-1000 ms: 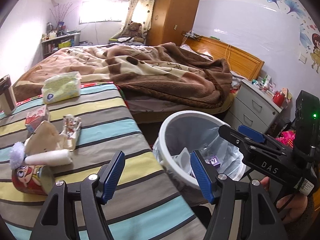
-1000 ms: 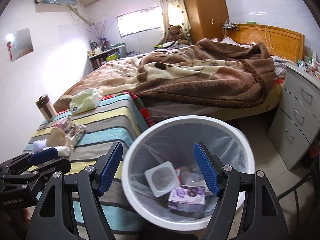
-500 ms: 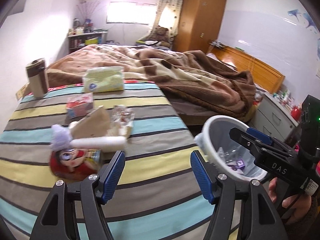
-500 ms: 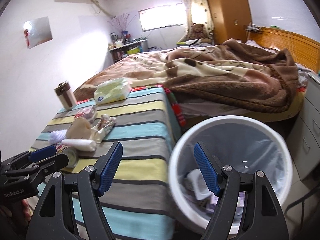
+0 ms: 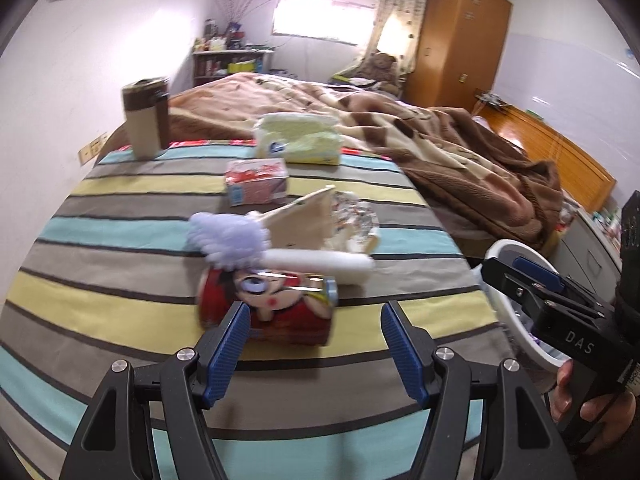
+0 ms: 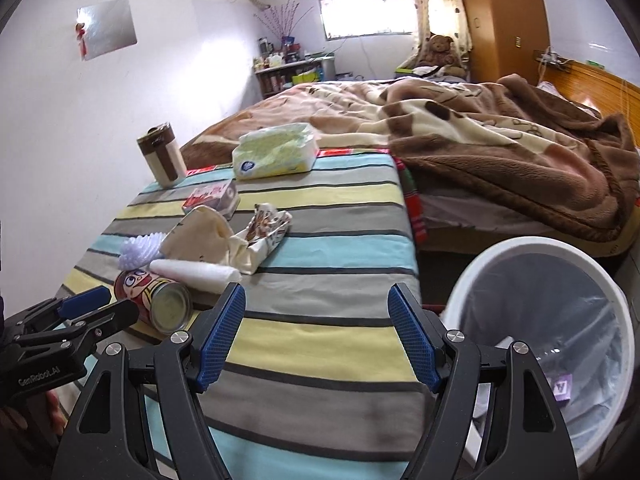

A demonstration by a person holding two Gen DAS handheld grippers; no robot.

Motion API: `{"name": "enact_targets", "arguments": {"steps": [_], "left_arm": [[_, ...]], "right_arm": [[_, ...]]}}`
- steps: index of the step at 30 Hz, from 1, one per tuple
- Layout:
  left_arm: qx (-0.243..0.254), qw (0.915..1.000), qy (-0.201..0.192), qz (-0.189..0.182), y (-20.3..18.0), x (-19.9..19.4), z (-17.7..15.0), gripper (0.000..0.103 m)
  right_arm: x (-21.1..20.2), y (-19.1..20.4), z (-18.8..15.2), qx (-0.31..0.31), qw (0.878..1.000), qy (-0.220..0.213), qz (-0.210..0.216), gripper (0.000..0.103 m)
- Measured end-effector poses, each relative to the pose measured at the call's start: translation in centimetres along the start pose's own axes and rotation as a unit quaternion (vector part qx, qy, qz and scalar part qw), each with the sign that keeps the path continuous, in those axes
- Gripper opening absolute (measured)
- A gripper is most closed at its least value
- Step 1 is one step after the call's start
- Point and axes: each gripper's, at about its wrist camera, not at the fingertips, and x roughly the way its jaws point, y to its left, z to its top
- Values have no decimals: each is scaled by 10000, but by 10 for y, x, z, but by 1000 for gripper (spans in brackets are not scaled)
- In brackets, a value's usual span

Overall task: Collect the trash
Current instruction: 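Move both open grippers back over the items on the bedspread, then grasp the red cartoon-face can with the left gripper while the right gripper grasps the white rolled cloth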

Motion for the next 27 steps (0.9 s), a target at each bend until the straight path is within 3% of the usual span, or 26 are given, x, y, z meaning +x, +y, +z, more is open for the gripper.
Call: {"name": "enact_targets", "arguments": {"steps": [4,16,27], "left_arm": [[-81,9998,159,125,13,13,-1,73],[-165,9983,564,48,27,40,-7,75],[-480,9971,441,386,75,28,-5,75]], "right_arm": [[10,9,3,-79,9998,121,99,75],[40,34,14,-358,9981,391,315,75],[54,64,14,-1037,9909,554,655,75]]}}
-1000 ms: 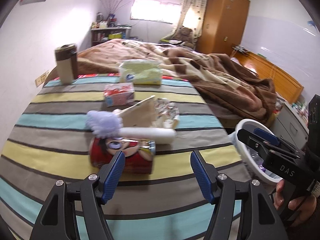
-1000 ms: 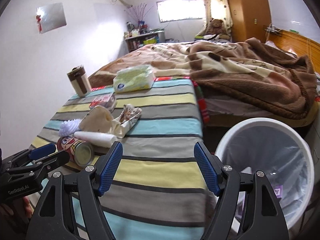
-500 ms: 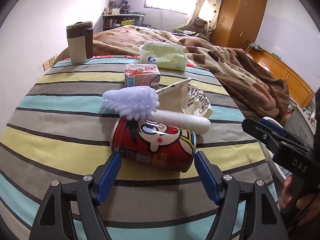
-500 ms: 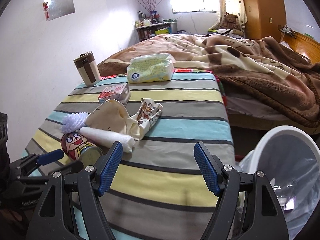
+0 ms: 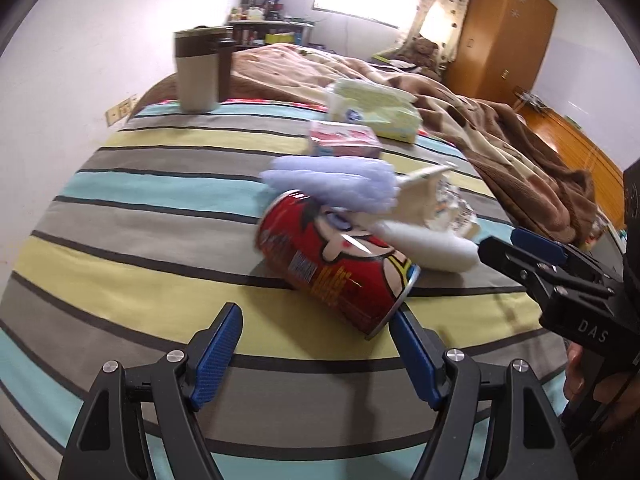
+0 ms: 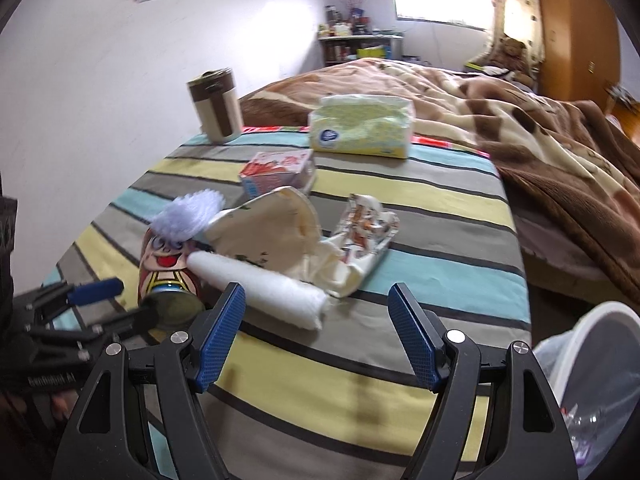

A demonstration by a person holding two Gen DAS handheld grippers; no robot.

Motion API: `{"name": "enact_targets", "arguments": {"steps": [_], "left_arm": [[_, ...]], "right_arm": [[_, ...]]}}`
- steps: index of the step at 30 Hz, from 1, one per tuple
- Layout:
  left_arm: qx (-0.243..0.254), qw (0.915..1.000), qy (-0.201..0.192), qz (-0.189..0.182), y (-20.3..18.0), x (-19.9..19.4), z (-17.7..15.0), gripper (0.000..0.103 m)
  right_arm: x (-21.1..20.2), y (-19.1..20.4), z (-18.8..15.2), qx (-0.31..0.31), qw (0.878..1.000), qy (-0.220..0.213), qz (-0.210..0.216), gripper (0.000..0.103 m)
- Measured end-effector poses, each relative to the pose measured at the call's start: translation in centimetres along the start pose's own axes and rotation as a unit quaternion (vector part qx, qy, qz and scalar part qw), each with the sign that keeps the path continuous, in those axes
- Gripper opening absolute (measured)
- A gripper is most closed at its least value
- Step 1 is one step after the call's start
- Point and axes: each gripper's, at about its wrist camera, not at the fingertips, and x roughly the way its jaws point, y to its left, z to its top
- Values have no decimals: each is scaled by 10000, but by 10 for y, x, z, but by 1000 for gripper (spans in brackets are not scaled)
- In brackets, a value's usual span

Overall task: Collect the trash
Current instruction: 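Grasp the red cartoon-face can with the left gripper while the right gripper grasps the white rolled cloth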

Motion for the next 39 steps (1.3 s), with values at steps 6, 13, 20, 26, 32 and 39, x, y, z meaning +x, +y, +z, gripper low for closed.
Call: {"name": "enact_targets", "arguments": {"steps": [6,13,20,26,32,39], "left_arm": [[-185,9995,-74,264,28,-6,5,75],[-531,9985,-139,6,45,-13,11,75],[-434,9985,-179,-282,31,-10,24,75],[-277,9995,9,-174,27,10,35,75],[-276,9993,188,-180,30,29,39,75],[-332,9993,178,-36,33,39,42,75]], "right_arm": [[9,15,1,-439,9987,154,230,75],[20,32,-1,-987,9938,320,396,75],[27,37,-2,-1309,9901,431,269,75],[34,37,-2,-1369,9888,580,164,75],[34,39,-3,-1374,9886,609,73,75],[35,35,-2,-1196,9909,603,149,65]]}}
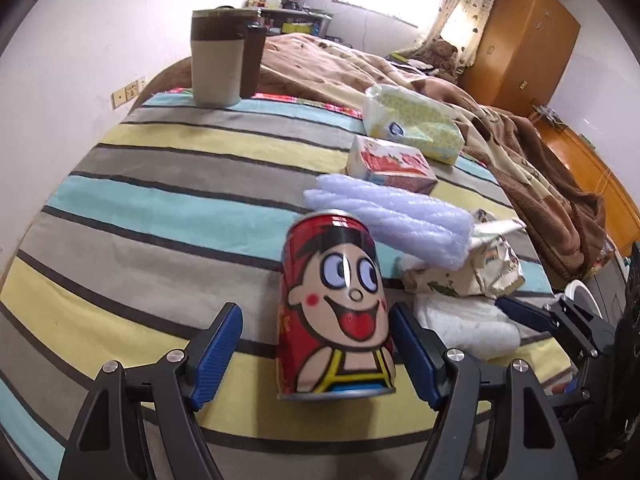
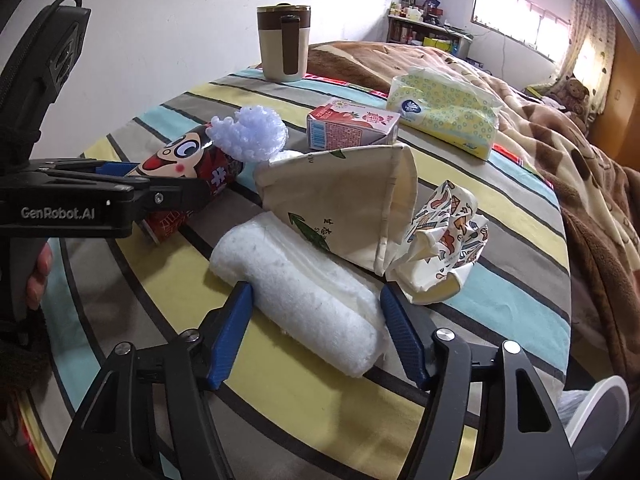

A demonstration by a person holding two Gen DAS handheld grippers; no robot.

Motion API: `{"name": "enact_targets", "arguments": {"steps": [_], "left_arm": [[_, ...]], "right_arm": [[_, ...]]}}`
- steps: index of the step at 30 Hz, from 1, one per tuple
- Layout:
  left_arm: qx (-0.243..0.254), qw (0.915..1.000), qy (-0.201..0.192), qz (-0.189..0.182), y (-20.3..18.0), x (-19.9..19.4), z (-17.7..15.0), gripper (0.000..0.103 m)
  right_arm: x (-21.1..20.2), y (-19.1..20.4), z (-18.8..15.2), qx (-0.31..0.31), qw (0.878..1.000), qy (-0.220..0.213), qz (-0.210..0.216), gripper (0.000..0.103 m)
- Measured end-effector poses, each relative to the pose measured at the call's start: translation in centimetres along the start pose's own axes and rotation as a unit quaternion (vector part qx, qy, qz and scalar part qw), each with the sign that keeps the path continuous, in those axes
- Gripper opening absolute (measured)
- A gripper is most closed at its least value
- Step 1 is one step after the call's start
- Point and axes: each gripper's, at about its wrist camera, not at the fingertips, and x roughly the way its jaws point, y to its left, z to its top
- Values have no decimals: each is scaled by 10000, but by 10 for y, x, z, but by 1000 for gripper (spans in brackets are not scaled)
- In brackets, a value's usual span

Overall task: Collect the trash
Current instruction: 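Grasp the red cartoon-face can with the left gripper while the right gripper grasps the white rolled cloth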

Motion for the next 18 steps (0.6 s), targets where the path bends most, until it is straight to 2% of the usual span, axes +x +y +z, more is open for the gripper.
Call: {"name": "enact_targets", "arguments": {"steps": [2,4,7,11,14,15,18], "left_arm": [[-8,10000,42,-27,1,3,1,74],[-11,10000,80,-54,1,3,1,62],[-18,9999,106,-68,0,3,1,52],[-85,9999,111,-97,3,1,-1,52],[-120,9999,103,-70,4,-1,-2,52],[-129,9999,97,-55,4,-2,-3,52],[-153,9998,76,-39,5,-7,-6,52]], "right_arm": [[-1,1,0,-8,10000,-18,-20,61],[-1,1,0,11,10000,-38,-39,56],[-3,-1,-1,54,9999,-87,-46,49],[-7,2,-2,16,9998,-143,-107,41],[-11,4,-2,-9,9997,-226,-119,27],[-12,4,-2,13,9997,-225,-87,18],[-12,5,-4,40,9997,-219,-91,18]]}}
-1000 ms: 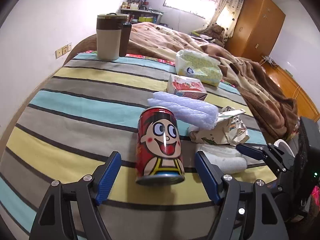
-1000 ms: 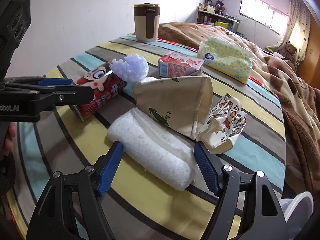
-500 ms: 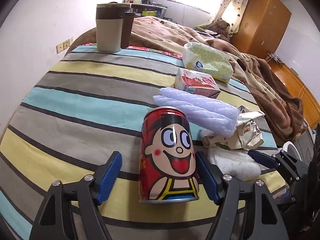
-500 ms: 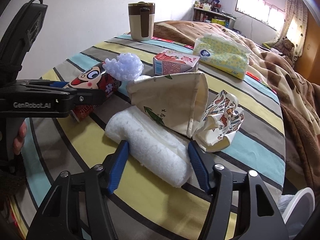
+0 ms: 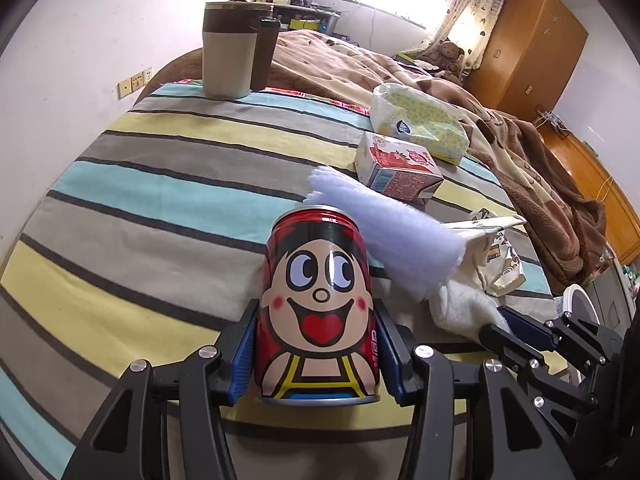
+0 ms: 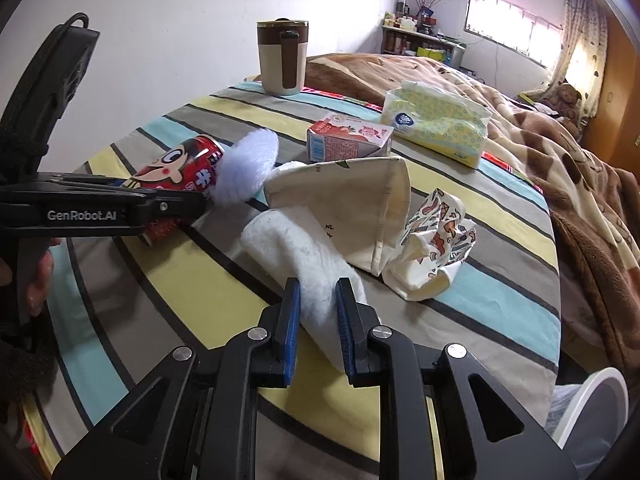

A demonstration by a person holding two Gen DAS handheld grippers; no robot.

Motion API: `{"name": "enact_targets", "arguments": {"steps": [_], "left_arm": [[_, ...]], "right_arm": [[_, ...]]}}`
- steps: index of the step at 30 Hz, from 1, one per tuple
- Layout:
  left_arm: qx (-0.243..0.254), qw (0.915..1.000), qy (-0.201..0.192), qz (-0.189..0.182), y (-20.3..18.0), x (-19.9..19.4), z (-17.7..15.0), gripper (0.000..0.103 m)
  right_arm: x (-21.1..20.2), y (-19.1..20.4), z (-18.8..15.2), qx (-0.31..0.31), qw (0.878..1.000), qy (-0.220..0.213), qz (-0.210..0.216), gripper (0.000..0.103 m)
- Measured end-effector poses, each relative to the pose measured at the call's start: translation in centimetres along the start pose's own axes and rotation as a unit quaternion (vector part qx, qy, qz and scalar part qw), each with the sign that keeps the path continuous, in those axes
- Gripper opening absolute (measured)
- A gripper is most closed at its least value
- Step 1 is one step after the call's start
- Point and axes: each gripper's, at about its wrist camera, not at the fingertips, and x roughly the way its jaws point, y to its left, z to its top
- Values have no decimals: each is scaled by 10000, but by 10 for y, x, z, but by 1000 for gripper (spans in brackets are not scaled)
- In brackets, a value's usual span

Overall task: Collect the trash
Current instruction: 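Grasp the red cartoon-face can with the left gripper while the right gripper grasps the white rolled cloth, then carry the red can with the left gripper while the right gripper carries the white cloth over the bin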

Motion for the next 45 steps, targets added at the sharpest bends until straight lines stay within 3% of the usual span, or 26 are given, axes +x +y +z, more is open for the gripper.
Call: {"name": "enact_targets", "arguments": {"steps": [10,21,45], "left_arm": [[-24,9999,-148,44,-1,-22,-13,52],[203,9991,-361,-103,-23,-52,-27,52],[1141,9882,-660,-782,-133,-92,-51,52]], "right_arm": [[-16,-3,-5,344,9990,-185,212,18],[-50,-14,-13,875,9944,-576,166,18],[-119,-68,-54,1803,9744,-1171,-657,18]]}}
